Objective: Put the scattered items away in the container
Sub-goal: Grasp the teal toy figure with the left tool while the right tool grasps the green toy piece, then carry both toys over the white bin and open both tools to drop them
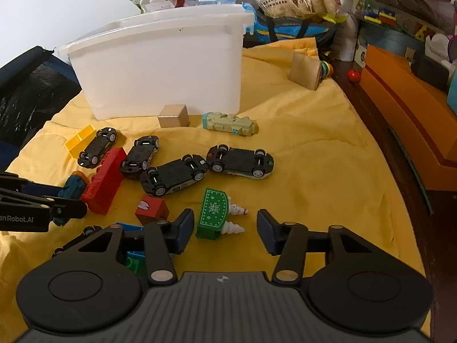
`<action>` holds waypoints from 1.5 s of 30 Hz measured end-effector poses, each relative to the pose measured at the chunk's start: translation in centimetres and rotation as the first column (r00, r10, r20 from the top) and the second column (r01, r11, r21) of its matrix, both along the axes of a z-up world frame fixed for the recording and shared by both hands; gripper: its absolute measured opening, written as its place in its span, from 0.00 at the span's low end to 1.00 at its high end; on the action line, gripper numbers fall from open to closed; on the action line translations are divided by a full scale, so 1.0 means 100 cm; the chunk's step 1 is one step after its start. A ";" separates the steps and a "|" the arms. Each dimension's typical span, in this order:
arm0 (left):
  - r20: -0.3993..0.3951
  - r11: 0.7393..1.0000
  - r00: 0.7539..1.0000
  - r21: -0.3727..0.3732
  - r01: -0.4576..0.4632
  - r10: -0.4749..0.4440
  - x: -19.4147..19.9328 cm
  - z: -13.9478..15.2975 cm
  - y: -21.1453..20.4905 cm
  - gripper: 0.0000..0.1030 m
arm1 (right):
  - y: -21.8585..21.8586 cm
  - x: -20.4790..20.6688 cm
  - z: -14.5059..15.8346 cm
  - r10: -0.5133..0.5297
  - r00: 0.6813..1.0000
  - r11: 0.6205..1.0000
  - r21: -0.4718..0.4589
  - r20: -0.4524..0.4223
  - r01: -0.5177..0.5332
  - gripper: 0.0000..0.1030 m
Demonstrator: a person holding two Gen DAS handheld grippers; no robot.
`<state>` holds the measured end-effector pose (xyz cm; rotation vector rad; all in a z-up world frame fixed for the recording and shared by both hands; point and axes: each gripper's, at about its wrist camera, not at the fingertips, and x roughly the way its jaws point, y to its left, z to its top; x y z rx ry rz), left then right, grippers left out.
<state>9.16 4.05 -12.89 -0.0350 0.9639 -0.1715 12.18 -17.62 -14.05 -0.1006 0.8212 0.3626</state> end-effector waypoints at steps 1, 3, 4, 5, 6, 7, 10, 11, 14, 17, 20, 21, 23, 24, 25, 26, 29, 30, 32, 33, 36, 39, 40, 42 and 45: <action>0.000 1.000 1.000 -0.005 0.004 -0.004 0.000 0.001 -0.001 0.37 | 0.000 0.001 0.000 -0.004 1.000 1.000 0.004 -0.001 0.004 0.48; -0.003 1.000 1.000 -0.011 0.007 -0.007 0.000 0.000 -0.002 0.37 | 0.000 0.002 -0.002 -0.007 1.000 1.000 0.005 0.001 0.007 0.48; -0.010 1.000 1.000 -0.007 0.004 -0.004 -0.001 -0.001 -0.001 0.39 | 0.001 0.003 -0.003 -0.007 1.000 1.000 0.005 0.000 0.007 0.49; -0.009 1.000 1.000 -0.005 0.003 -0.003 -0.001 -0.002 -0.001 0.39 | 0.001 0.004 -0.004 -0.008 1.000 1.000 0.004 -0.004 0.008 0.50; -0.005 1.000 1.000 -0.004 0.003 -0.003 0.000 -0.002 -0.001 0.39 | 0.002 0.005 -0.006 -0.009 1.000 1.000 0.004 -0.010 0.009 0.50; -0.003 1.000 1.000 0.000 0.003 -0.003 0.000 -0.003 -0.002 0.38 | 0.003 0.006 -0.008 -0.009 1.000 1.000 0.004 -0.016 0.009 0.48; -0.002 1.000 1.000 -0.008 -0.001 0.001 0.001 -0.002 -0.002 0.37 | 0.004 0.007 -0.008 0.000 1.000 1.000 0.009 -0.008 0.000 0.41; -0.002 1.000 1.000 -0.014 -0.002 0.002 0.002 -0.002 -0.002 0.36 | 0.004 0.007 -0.007 0.006 1.000 1.000 0.016 -0.013 -0.006 0.41; 0.002 1.000 1.000 -0.022 -0.001 0.001 0.000 0.001 -0.001 0.36 | 0.003 0.007 -0.004 0.021 1.000 0.999 0.037 -0.009 -0.021 0.41; 0.015 1.000 1.000 -0.021 -0.006 0.006 -0.002 0.006 0.000 0.36 | 0.003 0.004 0.000 0.030 0.999 0.999 0.038 0.013 -0.030 0.41; 0.024 1.000 1.000 -0.020 -0.016 0.016 -0.002 0.010 0.002 0.36 | 0.003 0.002 0.006 0.041 0.998 0.998 0.039 0.036 -0.043 0.41; 0.027 1.000 0.999 -0.020 -0.021 0.022 -0.002 0.012 0.003 0.36 | 0.004 0.001 0.007 0.047 0.998 0.998 0.034 0.046 -0.049 0.41; 0.032 1.000 0.999 -0.017 -0.026 0.026 -0.003 0.014 0.004 0.36 | 0.004 0.001 0.009 0.056 0.997 0.998 0.030 0.055 -0.058 0.41; 0.035 0.999 0.999 -0.015 -0.028 0.028 -0.003 0.016 0.005 0.36 | 0.004 0.000 0.010 0.057 0.997 0.998 0.032 0.057 -0.058 0.41; 0.038 0.999 0.999 -0.012 -0.030 0.031 -0.004 0.019 0.006 0.36 | 0.003 0.000 0.011 0.056 0.997 0.998 0.034 0.059 -0.058 0.41; 0.043 0.999 0.999 -0.009 -0.033 0.034 -0.004 0.021 0.007 0.36 | 0.003 0.000 0.013 0.055 0.996 0.998 0.037 0.064 -0.057 0.41; 0.061 0.999 0.997 0.005 -0.039 0.039 -0.004 0.033 0.009 0.36 | 0.001 -0.003 0.023 0.052 0.995 0.997 0.053 0.090 -0.057 0.41; 0.068 0.999 0.997 0.016 -0.041 0.039 -0.004 0.037 0.009 0.36 | 0.000 -0.003 0.027 0.052 0.994 0.997 0.057 0.101 -0.058 0.41; 0.081 0.999 0.996 0.024 -0.041 0.039 -0.004 0.046 0.011 0.36 | -0.001 -0.004 0.036 0.050 0.991 0.996 0.069 0.123 -0.059 0.41; 0.087 0.999 0.995 0.024 -0.046 0.044 -0.005 0.051 0.013 0.36 | -0.001 -0.004 0.041 0.051 0.990 0.995 0.075 0.132 -0.061 0.41; 0.101 0.996 0.992 0.023 -0.082 0.079 -0.004 0.065 0.019 0.36 | 0.000 -0.003 0.054 0.055 0.986 0.994 0.086 0.155 -0.069 0.41; 0.113 0.994 0.989 0.030 -0.101 0.097 0.002 0.079 0.021 0.36 | 0.000 -0.002 0.065 0.059 0.983 0.993 0.093 0.173 -0.076 0.41; 0.117 0.994 0.988 0.040 -0.103 0.098 0.004 0.084 0.021 0.36 | 0.000 -0.001 0.068 0.059 0.982 0.992 0.097 0.177 -0.077 0.41; 0.127 0.992 0.986 0.060 -0.114 0.106 0.006 0.096 0.022 0.36 | 0.001 0.000 0.076 0.060 0.982 0.991 0.107 0.181 -0.080 0.41; 0.152 0.989 0.981 0.070 -0.130 0.118 0.010 0.117 0.026 0.36 | 0.003 0.001 0.090 0.070 0.977 0.988 0.120 0.201 -0.096 0.41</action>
